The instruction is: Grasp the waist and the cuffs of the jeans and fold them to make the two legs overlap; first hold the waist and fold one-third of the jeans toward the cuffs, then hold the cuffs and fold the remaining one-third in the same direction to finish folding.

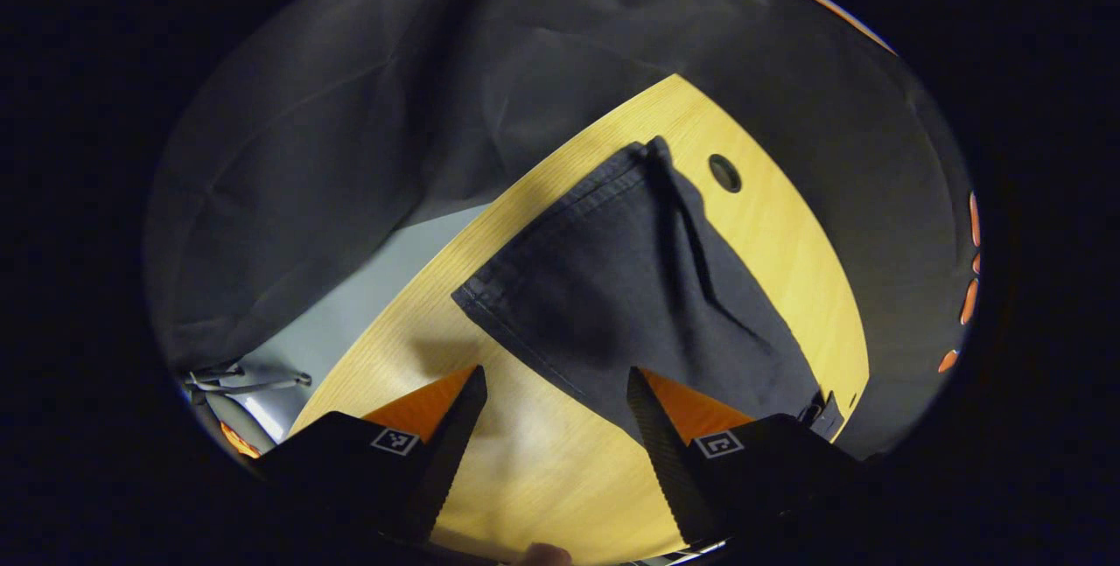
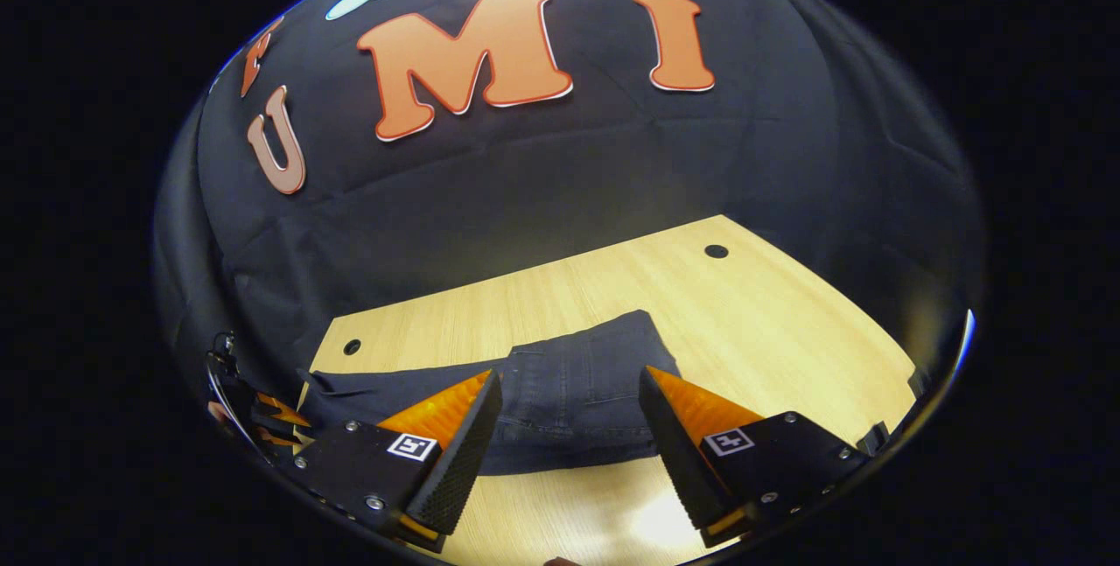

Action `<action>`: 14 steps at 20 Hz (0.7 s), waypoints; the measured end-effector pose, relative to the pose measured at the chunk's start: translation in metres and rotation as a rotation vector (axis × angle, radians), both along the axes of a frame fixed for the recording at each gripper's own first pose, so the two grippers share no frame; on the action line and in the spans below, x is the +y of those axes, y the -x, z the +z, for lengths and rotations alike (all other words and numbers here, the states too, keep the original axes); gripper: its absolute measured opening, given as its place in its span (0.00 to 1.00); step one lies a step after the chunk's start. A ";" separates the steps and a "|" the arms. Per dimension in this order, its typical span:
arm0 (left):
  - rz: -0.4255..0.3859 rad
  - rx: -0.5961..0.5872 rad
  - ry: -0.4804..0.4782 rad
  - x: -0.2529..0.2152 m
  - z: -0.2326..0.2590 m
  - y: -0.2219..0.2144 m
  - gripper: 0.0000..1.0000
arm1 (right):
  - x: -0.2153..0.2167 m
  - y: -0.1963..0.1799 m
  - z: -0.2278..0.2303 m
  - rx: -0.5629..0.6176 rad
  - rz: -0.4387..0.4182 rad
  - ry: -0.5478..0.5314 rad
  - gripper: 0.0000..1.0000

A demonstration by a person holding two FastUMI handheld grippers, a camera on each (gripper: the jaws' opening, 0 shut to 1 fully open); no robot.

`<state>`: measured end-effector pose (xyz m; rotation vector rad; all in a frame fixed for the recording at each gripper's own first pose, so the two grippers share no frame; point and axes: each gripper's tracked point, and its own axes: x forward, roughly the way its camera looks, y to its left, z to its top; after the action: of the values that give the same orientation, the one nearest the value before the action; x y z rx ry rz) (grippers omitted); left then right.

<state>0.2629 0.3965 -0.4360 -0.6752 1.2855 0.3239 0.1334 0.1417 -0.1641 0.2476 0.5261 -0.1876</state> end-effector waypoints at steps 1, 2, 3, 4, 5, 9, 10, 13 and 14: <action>0.013 0.019 -0.010 0.001 -0.004 -0.003 0.98 | -0.004 0.006 0.003 -0.003 -0.011 0.004 0.95; 0.027 0.042 -0.020 0.000 -0.011 -0.005 0.97 | -0.008 0.011 0.004 -0.004 -0.022 0.008 0.95; 0.048 0.066 -0.031 0.001 -0.016 -0.006 0.98 | -0.010 0.015 0.006 -0.004 -0.028 0.010 0.95; 0.070 0.096 -0.052 0.001 -0.023 -0.008 0.97 | -0.012 0.019 0.007 -0.002 -0.034 0.012 0.96; 0.094 0.134 -0.091 0.004 -0.026 -0.006 0.98 | -0.012 0.023 0.007 0.000 -0.031 0.012 0.96; 0.140 0.167 -0.224 0.002 -0.031 -0.018 0.97 | -0.018 0.037 0.006 0.006 -0.034 0.035 0.96; 0.154 0.153 -0.227 -0.001 -0.031 -0.020 0.95 | -0.020 0.038 0.006 0.006 -0.041 0.027 0.96; 0.171 0.095 -0.230 -0.006 -0.028 -0.028 0.82 | -0.026 0.041 0.006 -0.003 -0.059 0.005 0.96; 0.141 0.062 -0.239 -0.008 -0.031 -0.032 0.76 | -0.027 0.041 0.005 -0.006 -0.059 0.002 0.96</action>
<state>0.2947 0.3888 -0.4666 -0.5558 1.2363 0.6085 0.0926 0.1148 -0.1587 0.2618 0.5131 -0.2444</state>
